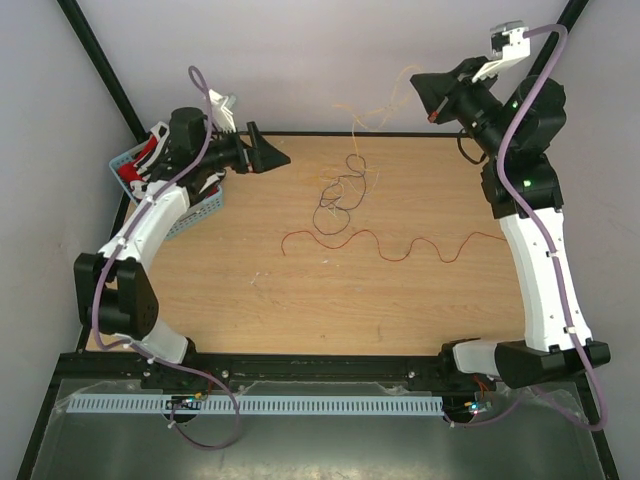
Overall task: Zip-tie the wires
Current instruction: Straighten the cable at the center of the board.
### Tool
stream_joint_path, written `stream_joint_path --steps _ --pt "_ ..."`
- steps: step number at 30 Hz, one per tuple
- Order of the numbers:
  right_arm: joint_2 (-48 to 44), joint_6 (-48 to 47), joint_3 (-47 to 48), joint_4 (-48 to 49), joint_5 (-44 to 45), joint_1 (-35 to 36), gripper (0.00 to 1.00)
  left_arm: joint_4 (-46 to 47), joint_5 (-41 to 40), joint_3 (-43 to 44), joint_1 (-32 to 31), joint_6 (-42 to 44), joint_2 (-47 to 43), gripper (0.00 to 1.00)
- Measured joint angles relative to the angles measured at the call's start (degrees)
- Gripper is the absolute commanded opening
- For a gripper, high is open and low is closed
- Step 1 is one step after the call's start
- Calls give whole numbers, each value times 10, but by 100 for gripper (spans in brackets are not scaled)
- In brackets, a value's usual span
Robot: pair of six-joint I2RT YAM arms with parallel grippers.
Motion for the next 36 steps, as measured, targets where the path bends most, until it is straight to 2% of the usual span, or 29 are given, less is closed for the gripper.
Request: stream_joint_path --steps 8,11,17,22,29,36 --pt "5 8 3 5 -18 0 0 47 20 -81 -59 -49 -43 99" --pt "1 13 3 5 -23 0 0 46 12 -111 -107 -2 -47 99" --pt "-18 18 0 5 -31 0 0 67 -23 -164 -198 161 -100 99" --pt "-34 25 -1 9 -40 0 0 117 -66 -189 -202 244 -109 99" --pt "-46 29 -2 10 -45 0 0 143 -124 -192 -204 305 -77 99" --pt "-52 32 -14 13 -48 0 0 150 -90 -179 -225 324 -45 99"
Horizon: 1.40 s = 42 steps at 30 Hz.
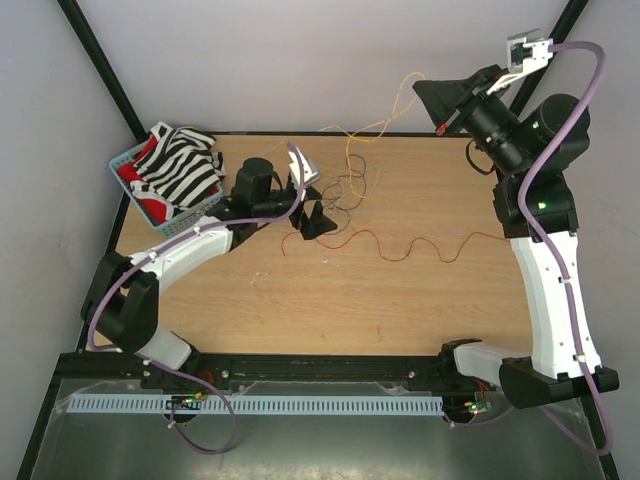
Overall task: Zip-tie the wires
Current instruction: Straighten the cable at the center of the board.
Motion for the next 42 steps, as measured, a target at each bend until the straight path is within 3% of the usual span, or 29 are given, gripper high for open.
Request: stream_joint_path --steps 4,6,7,10,12,15,26,35,38,42 --pt "-7 11 -16 12 -7 0 0 3 25 19 -17 2 23 98" --pt "-10 18 -23 16 -11 0 0 5 35 32 -23 0 41 93" --pt "-11 21 -25 19 -13 0 0 7 38 39 -25 0 51 84" --pt "-12 27 -27 24 -15 0 0 9 49 51 -29 -3 80 40" --pt "-14 30 -28 25 -16 0 0 10 55 59 -29 -3 101 17" --pt "-18 32 -29 28 -16 0 0 11 59 68 -29 -3 127 0" --pt "-38 -41 -52 -17 84 0 0 10 17 33 -3 -41 92 0" --pt "-33 -174 -164 -113 124 0 4 -24 -80 2 185 -148 3 0" --pt "-27 -210 -198 -148 201 2 0 -36 -102 -6 224 -168 -38 0" --pt "-10 -249 -215 -175 386 1 0 -44 -97 -15 221 -183 -93 0"
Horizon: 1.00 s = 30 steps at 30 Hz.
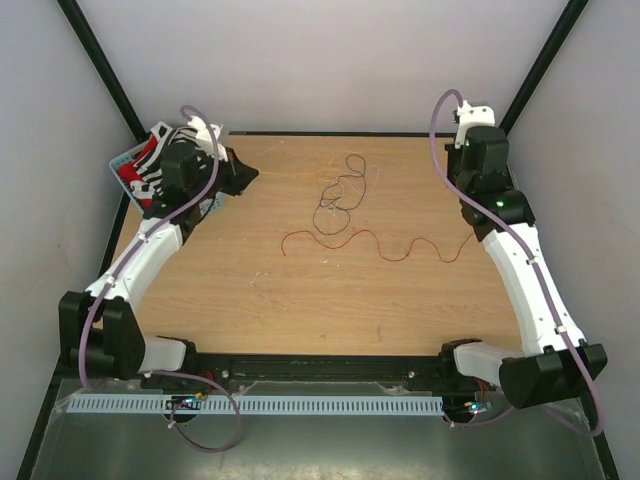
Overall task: Zip-tie the wires
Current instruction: Straighten the cable at the center of the board.
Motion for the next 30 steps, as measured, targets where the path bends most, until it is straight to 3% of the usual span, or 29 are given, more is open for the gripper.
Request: stream_joint_path --steps 6,11,18,30 --pt "33 -51 -3 0 236 -1 0 -7 16 -13 -64 -8 0 0" --pt "75 -78 -33 3 341 -1 0 -21 17 -21 -117 -12 63 0" --pt "132 -81 -87 3 376 -1 0 -34 -16 -23 -153 6 149 0" --pt "185 -70 -96 9 354 -1 0 -99 -106 1 -159 42 243 0"
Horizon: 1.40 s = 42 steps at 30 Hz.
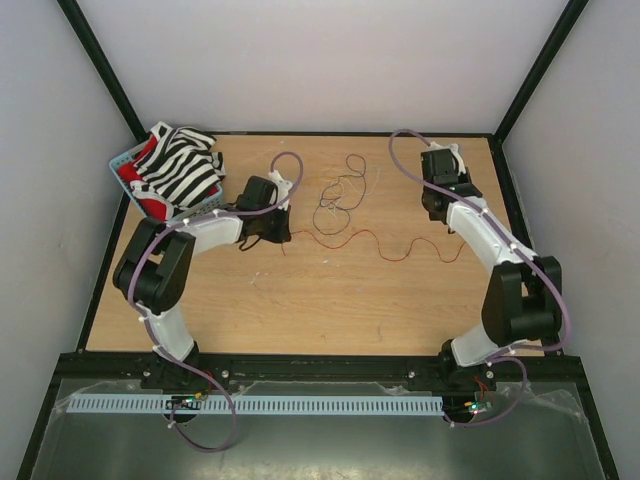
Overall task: Zip-tie the wires
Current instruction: Straighten the cable at the center of the board.
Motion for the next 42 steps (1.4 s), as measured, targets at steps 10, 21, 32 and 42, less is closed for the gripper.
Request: stream_joint_path --steps 10,21,32,42 --pt "71 19 -9 -6 -38 0 20 -48 -29 38 -5 9 46 0" --pt "38 39 14 -25 -131 0 56 -74 -71 60 -24 22 55 0" --pt "-28 49 65 -26 -212 0 57 -80 -113 49 -30 22 47 0" --pt "-21 49 71 -26 -238 0 57 -70 -71 -28 65 -37 -12 0"
